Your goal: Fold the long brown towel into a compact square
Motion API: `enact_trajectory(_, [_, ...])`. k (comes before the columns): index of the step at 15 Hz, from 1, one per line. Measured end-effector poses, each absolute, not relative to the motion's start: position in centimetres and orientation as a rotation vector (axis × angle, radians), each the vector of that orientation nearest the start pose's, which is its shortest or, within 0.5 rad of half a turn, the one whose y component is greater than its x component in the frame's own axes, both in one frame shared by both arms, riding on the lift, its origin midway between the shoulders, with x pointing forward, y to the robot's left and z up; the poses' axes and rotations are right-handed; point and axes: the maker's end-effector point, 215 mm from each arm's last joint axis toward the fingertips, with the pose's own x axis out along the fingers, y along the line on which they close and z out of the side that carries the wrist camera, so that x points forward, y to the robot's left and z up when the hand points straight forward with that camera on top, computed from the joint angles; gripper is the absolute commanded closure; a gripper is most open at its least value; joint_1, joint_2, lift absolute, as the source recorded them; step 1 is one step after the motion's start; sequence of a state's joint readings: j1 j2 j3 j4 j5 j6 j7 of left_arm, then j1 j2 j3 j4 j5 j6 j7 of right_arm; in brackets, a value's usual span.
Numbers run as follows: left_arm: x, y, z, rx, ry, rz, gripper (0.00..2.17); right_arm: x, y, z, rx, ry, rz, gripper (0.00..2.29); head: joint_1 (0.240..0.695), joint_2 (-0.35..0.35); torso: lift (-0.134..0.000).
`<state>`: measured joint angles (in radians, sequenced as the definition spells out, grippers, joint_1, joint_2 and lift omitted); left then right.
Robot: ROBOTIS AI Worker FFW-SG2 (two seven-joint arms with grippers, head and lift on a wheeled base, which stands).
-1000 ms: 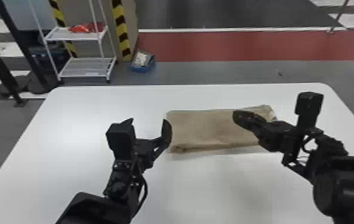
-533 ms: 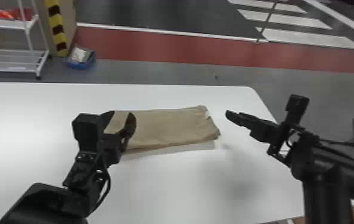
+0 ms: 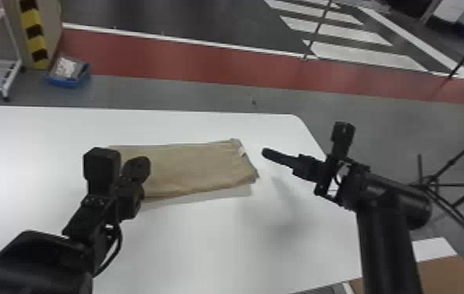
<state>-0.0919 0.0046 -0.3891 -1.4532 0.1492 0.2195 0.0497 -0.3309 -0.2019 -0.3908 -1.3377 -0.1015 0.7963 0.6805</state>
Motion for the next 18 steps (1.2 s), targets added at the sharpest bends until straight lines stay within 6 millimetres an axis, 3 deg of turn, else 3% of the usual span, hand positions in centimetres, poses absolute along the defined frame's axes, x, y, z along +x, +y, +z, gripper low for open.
enact_trajectory(4, [57.5,2.5,-44.1,-0.024,0.321,-0.327,2.14,63.1,-33.8,-41.9,0.342,0.534,0.292,0.15,0.695,-0.282,-0.123])
enact_trajectory(8, [58.1,2.4,-45.7,-0.004,0.361,-0.345,2.14,64.2,-34.2,-43.1,0.311,0.548,0.260,0.20,0.695,-0.275,-0.123])
enact_trajectory(12, [59.1,2.4,-46.2,0.006,0.365,-0.349,2.14,64.7,-33.3,-44.5,0.256,0.576,0.264,0.46,0.695,-0.267,-0.123])
enact_trajectory(18, [59.6,2.8,-46.7,0.008,0.362,-0.345,2.14,65.9,-30.5,-44.4,0.201,0.603,0.314,0.49,0.695,-0.238,-0.123])
